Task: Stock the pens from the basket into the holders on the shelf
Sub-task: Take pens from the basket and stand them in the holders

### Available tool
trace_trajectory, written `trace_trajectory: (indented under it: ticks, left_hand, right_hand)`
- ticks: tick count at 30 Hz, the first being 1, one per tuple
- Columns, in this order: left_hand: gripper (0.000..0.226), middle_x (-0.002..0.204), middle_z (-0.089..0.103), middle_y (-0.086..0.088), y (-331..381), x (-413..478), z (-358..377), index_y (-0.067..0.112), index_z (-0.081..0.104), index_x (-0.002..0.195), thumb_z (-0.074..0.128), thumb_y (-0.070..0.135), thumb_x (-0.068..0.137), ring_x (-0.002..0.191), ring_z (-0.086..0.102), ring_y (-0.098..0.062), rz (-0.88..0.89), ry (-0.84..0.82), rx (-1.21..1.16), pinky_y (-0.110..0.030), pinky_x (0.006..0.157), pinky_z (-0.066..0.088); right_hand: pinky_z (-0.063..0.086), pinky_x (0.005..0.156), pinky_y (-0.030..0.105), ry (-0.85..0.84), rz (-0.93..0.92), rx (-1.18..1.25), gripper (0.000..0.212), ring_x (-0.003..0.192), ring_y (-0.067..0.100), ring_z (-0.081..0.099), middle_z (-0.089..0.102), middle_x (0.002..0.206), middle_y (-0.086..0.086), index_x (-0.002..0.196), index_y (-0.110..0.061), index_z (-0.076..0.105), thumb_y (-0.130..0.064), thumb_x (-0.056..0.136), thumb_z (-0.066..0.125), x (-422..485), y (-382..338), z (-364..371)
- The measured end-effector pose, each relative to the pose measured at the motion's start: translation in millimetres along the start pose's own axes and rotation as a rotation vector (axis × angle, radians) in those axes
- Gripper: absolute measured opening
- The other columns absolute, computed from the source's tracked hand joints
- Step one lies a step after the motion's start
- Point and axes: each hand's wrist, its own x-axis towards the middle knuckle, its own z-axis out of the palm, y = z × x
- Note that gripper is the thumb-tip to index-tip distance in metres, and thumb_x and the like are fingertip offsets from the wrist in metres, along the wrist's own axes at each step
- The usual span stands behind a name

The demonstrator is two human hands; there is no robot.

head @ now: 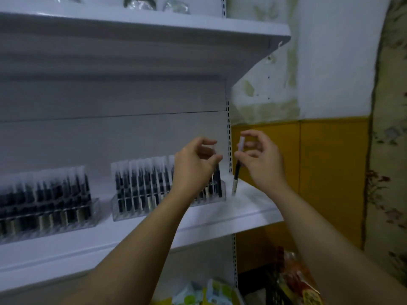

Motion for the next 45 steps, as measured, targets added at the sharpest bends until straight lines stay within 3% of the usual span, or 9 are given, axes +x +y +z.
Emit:
trace_trajectory:
  ticks: [4,13,16,23,30,35,40,43,45]
  left_hand:
    - [0.023,0.079,0.063,0.02,-16,37,10,0.034,0.062,0.098,0.076,0.027,0.081,0.075,0.061,0.009,0.043,0.053,0.087,-0.013,0.066,0.052]
    - [0.021,0.079,0.065,0.017,-59,67,28,0.031,0.064,0.1,0.075,0.028,0.082,0.076,0.063,0.005,0.049,-0.014,0.193,-0.023,0.074,0.057]
    - [0.023,0.085,0.069,0.013,-64,63,33,0.029,0.064,0.103,0.074,0.03,0.083,0.077,0.065,-0.005,0.089,-0.033,0.272,-0.032,0.075,0.057]
    - [0.027,0.113,0.063,0.007,-69,60,34,0.031,0.059,0.108,0.068,0.04,0.084,0.113,0.05,-0.02,0.126,0.017,0.629,-0.037,0.098,0.028]
    - [0.021,0.115,0.062,0.001,-66,64,36,0.029,0.059,0.105,0.058,0.043,0.09,0.119,0.048,-0.023,0.01,-0.071,0.768,-0.05,0.115,0.016]
    - [0.019,0.111,0.063,0.003,-68,57,33,0.027,0.06,0.104,0.057,0.041,0.091,0.118,0.048,-0.022,0.088,-0.036,0.756,-0.045,0.117,0.008]
    - [0.022,0.116,0.063,0.003,-67,55,31,0.027,0.06,0.109,0.056,0.04,0.092,0.12,0.048,-0.02,0.137,-0.071,0.781,-0.045,0.118,0.007]
    - [0.031,0.125,0.059,0.004,-69,51,28,0.03,0.056,0.122,0.055,0.04,0.092,0.124,0.045,-0.019,0.168,-0.117,0.839,-0.045,0.119,0.007]
    - [0.039,0.131,0.056,0.004,-69,48,25,0.03,0.053,0.129,0.055,0.039,0.091,0.128,0.042,-0.019,0.187,-0.139,0.859,-0.045,0.119,0.006]
  right_hand:
    - [0.059,0.072,0.035,-0.01,-0.024,0.03,0.038,0.075,0.013,0.066,0.063,0.094,-0.008,0.103,-0.032,0.057,-0.007,0.081,0.075,38,15,21]
    - [0.058,0.077,0.04,-0.043,0.025,0.018,0.037,0.08,0.017,0.066,0.062,0.093,-0.007,0.106,-0.028,0.056,-0.006,0.082,0.074,71,60,52]
    - [0.059,0.077,0.04,-0.029,0.046,0.025,0.036,0.081,0.016,0.066,0.063,0.094,-0.005,0.108,-0.027,0.056,-0.007,0.083,0.073,74,67,52]
    - [0.059,0.076,0.041,-0.075,0.036,-0.015,0.037,0.078,0.014,0.065,0.06,0.093,-0.008,0.108,-0.028,0.056,-0.009,0.082,0.074,79,68,55]
    - [0.06,0.073,0.046,-0.112,0.103,-0.005,0.037,0.083,0.02,0.067,0.063,0.091,-0.003,0.108,-0.027,0.056,-0.006,0.083,0.072,81,68,59]
    - [0.06,0.064,0.035,-0.112,0.079,-0.061,0.036,0.079,0.02,0.067,0.062,0.091,-0.002,0.105,-0.029,0.055,-0.005,0.083,0.072,82,64,54]
    - [0.059,0.066,0.034,-0.176,0.115,-0.109,0.033,0.08,0.02,0.066,0.063,0.094,0.001,0.103,-0.026,0.057,-0.006,0.082,0.073,74,65,50]
    - [0.047,0.064,0.016,-0.338,0.077,-0.268,0.028,0.082,0.006,0.06,0.062,0.097,-0.007,0.109,-0.025,0.061,-0.017,0.085,0.073,60,68,53]
    - [0.042,0.063,0.011,-0.348,0.061,-0.333,0.033,0.082,0.002,0.057,0.059,0.097,-0.007,0.118,-0.025,0.061,-0.013,0.089,0.068,52,71,52]
